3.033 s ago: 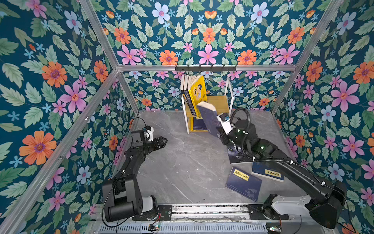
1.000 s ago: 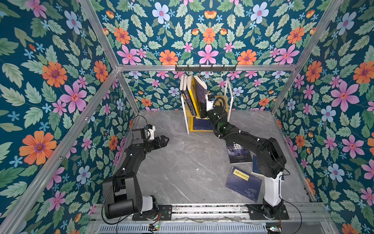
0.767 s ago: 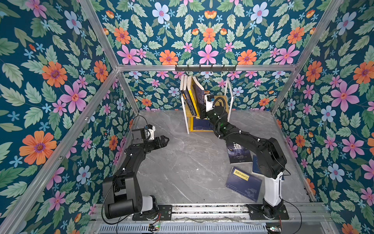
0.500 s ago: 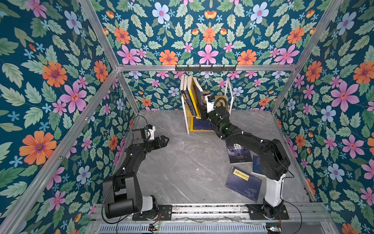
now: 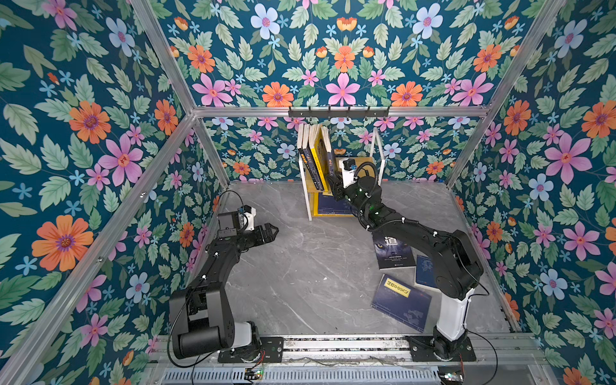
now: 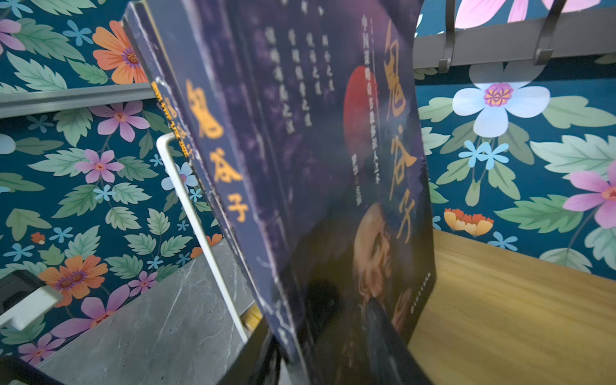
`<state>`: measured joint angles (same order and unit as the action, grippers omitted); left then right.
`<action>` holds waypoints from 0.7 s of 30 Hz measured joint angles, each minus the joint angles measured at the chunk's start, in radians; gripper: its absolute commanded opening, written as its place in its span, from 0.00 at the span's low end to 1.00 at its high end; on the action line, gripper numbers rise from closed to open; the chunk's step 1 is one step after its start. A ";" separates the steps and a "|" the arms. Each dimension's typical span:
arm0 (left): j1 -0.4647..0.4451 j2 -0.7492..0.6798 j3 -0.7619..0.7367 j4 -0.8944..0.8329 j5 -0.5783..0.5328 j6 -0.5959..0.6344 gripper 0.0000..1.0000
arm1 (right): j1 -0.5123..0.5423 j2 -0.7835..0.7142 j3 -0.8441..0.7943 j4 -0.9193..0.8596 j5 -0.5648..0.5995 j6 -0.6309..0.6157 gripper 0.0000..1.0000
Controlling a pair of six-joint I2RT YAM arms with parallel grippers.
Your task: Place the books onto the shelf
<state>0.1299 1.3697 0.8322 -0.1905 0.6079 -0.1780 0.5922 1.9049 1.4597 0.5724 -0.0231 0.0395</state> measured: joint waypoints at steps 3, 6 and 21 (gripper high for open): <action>0.001 -0.003 0.000 0.001 0.000 0.000 0.97 | 0.000 -0.015 -0.015 -0.005 -0.019 -0.008 0.53; 0.001 -0.004 -0.005 0.003 -0.002 0.000 0.97 | -0.001 -0.034 -0.034 -0.012 -0.049 -0.018 0.62; 0.006 -0.007 -0.007 0.003 -0.003 0.000 0.98 | -0.109 -0.052 -0.008 -0.217 -0.347 -0.129 0.93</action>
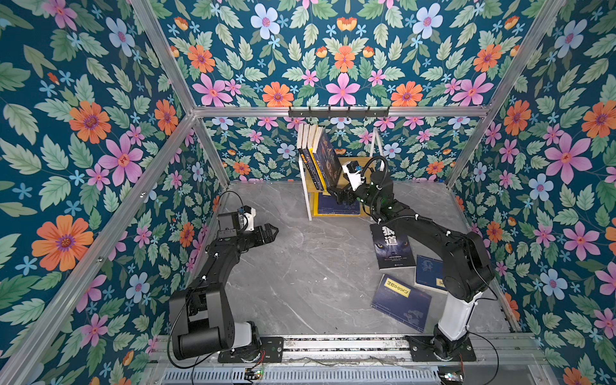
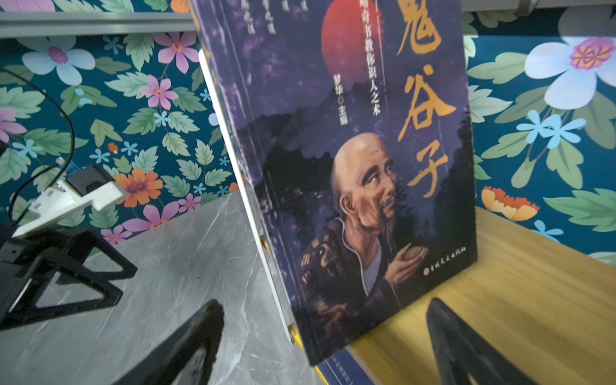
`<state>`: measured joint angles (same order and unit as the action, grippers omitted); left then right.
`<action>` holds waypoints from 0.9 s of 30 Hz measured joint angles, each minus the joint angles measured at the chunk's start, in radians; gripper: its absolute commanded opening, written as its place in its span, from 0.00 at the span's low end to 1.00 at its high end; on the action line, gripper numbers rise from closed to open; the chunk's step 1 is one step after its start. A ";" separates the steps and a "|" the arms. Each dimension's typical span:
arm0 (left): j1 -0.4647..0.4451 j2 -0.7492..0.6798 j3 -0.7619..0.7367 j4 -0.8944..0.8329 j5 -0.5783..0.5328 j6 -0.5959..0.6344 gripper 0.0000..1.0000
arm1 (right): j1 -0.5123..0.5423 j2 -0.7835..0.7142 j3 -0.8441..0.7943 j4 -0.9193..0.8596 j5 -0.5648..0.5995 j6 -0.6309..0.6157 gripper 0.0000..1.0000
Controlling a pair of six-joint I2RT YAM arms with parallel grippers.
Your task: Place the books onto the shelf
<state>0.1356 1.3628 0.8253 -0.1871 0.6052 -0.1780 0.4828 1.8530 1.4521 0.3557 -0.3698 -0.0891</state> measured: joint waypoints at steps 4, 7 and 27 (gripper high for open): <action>0.002 -0.002 0.000 0.000 0.000 0.000 0.98 | -0.031 0.034 0.044 -0.047 -0.077 -0.041 0.92; 0.002 -0.003 -0.002 0.000 0.000 0.000 0.97 | -0.051 0.075 0.092 -0.095 -0.124 -0.063 0.91; 0.010 -0.006 -0.006 0.001 -0.004 0.000 0.98 | -0.090 0.284 0.350 -0.231 -0.305 -0.114 0.74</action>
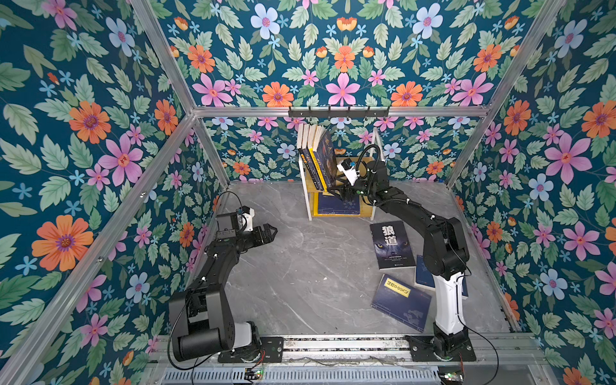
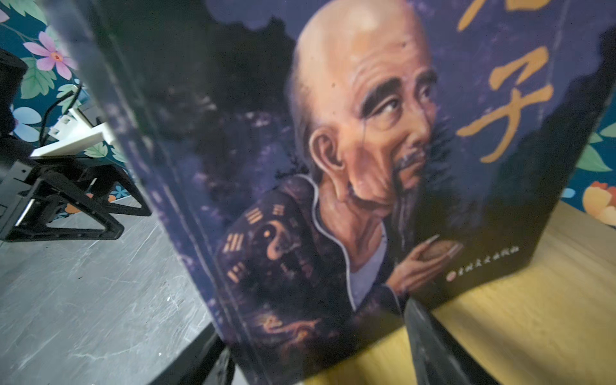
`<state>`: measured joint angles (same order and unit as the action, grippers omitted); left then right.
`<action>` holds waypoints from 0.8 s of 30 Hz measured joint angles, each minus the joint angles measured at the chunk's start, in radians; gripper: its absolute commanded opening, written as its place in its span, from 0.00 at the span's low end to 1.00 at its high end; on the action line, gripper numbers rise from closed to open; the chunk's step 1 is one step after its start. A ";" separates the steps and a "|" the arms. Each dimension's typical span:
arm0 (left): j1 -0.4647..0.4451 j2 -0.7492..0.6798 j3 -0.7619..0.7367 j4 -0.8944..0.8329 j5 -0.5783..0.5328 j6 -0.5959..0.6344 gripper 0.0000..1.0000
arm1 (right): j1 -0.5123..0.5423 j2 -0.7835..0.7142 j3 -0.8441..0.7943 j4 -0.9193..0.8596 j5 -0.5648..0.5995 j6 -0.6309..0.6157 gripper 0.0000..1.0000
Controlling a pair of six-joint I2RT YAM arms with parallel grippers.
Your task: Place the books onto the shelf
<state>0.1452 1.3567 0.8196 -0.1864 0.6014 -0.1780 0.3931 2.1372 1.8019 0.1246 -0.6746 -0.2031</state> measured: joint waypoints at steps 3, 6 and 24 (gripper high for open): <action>0.003 0.000 0.000 0.000 0.000 0.000 0.98 | -0.002 0.007 0.014 -0.010 -0.004 0.002 0.74; 0.004 0.000 0.000 0.000 0.000 0.000 0.98 | -0.002 0.011 0.025 -0.024 -0.005 0.003 0.74; 0.005 -0.019 -0.013 0.008 0.003 -0.003 0.98 | 0.007 -0.163 -0.155 -0.045 -0.042 0.019 0.81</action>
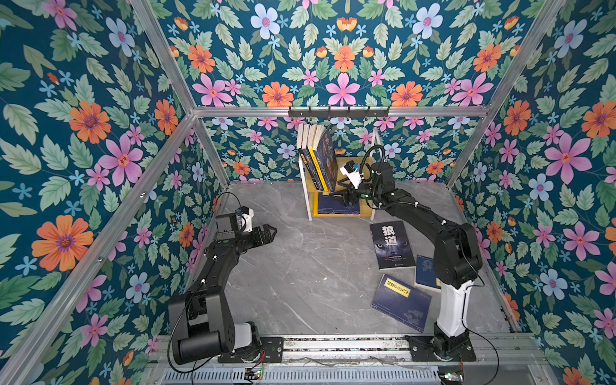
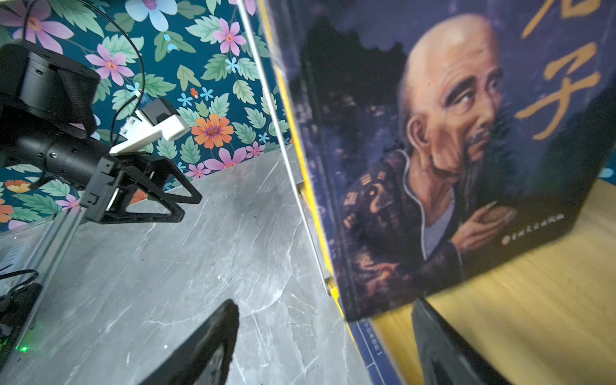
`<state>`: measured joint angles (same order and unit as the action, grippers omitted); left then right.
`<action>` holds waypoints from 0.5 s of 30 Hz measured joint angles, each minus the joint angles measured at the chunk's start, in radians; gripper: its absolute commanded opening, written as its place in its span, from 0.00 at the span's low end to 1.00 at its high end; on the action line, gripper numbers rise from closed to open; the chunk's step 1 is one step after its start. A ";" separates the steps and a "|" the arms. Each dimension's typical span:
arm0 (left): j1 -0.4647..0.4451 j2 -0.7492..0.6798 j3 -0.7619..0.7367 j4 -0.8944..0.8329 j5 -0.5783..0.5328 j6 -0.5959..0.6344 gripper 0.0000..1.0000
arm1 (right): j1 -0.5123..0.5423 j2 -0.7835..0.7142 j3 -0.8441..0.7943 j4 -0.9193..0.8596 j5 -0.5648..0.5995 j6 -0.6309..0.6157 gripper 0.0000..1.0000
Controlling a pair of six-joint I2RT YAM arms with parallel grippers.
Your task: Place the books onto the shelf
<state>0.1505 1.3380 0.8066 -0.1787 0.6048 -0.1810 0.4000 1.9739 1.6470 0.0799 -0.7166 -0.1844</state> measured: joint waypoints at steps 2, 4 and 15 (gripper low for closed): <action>0.000 -0.009 -0.002 0.000 0.002 0.000 0.99 | 0.000 -0.088 -0.096 0.028 0.023 0.016 0.81; 0.000 -0.016 -0.002 0.000 0.005 0.000 0.99 | 0.002 -0.189 -0.203 0.048 0.058 0.031 0.81; -0.132 -0.015 -0.012 0.018 0.112 0.044 1.00 | 0.067 -0.723 -0.609 -0.177 0.494 0.357 0.82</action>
<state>0.0185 1.3231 0.7944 -0.1608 0.7166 -0.1371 0.4671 1.2510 1.0378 -0.0975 -0.2230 0.1722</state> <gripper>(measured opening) 0.997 0.809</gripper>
